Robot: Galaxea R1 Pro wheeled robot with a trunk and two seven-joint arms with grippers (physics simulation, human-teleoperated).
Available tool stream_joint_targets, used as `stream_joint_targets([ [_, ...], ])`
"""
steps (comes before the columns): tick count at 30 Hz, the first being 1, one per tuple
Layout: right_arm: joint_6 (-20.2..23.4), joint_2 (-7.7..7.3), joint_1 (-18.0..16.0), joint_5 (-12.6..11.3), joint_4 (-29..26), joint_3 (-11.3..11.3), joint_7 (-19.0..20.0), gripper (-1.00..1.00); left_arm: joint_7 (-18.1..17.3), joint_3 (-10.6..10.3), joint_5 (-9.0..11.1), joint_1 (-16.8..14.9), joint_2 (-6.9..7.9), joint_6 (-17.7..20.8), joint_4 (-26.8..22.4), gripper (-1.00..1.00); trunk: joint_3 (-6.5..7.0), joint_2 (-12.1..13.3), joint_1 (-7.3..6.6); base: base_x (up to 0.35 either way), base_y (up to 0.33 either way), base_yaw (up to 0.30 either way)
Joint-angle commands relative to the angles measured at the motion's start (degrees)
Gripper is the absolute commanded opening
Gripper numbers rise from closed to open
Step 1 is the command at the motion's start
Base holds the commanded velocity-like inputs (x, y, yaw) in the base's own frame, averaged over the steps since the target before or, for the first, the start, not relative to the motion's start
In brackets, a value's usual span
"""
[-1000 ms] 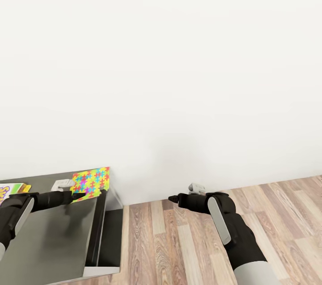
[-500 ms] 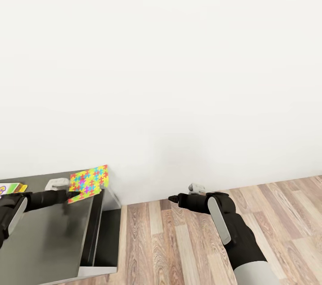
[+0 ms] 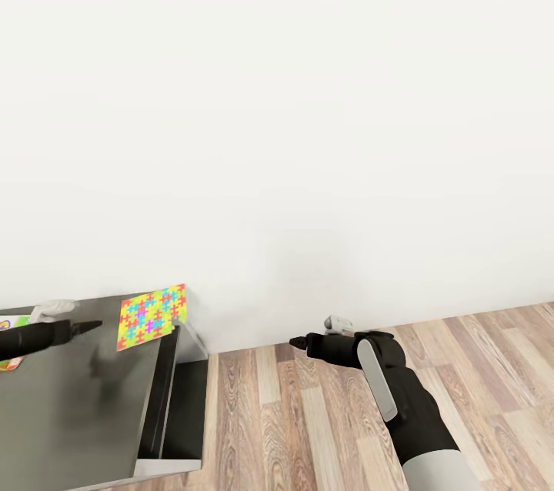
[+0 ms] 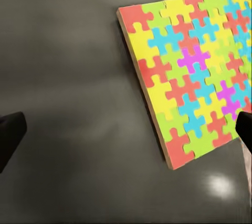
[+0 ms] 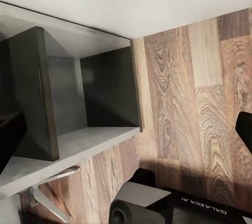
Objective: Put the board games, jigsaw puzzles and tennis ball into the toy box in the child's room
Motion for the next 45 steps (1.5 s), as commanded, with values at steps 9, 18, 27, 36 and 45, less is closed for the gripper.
stream_joint_targets([
  [9,0.2,0.02,0.0,0.1,-0.1,-0.2,0.5,1.0,-17.5,0.5,0.3,0.1,3.79,0.6,0.0,1.0,-0.06,-0.1,0.01,0.0,0.0,0.0],
  [18,-4.1,0.39,0.0,-6.1,0.5,-0.1,0.4,1.0,-37.4,0.6,0.3,0.2,4.93,0.5,0.0,1.0,-0.06,-0.1,0.01,0.0,0.0,0.0],
  [27,-5.1,3.33,0.0,-7.6,0.0,2.3,-0.1,1.0,-39.6,0.5,0.6,0.2,4.9,0.4,-0.1,1.0,-0.06,-0.1,0.01,0.0,0.0,0.0],
  [36,-4.9,3.69,-3.8,-12.7,6.7,5.4,1.7,1.0,-39.6,0.6,0.8,0.2,4.45,0.4,-0.2,1.0,-0.06,-0.1,0.01,0.0,0.004,0.0],
  [45,-10.1,2.58,-16.6,-24.7,35.8,5.6,17.9,1.0,-39.6,0.5,1.3,0.2,3.15,0.4,-0.6,1.0,-0.06,-0.1,0.01,0.0,0.062,0.0],
])
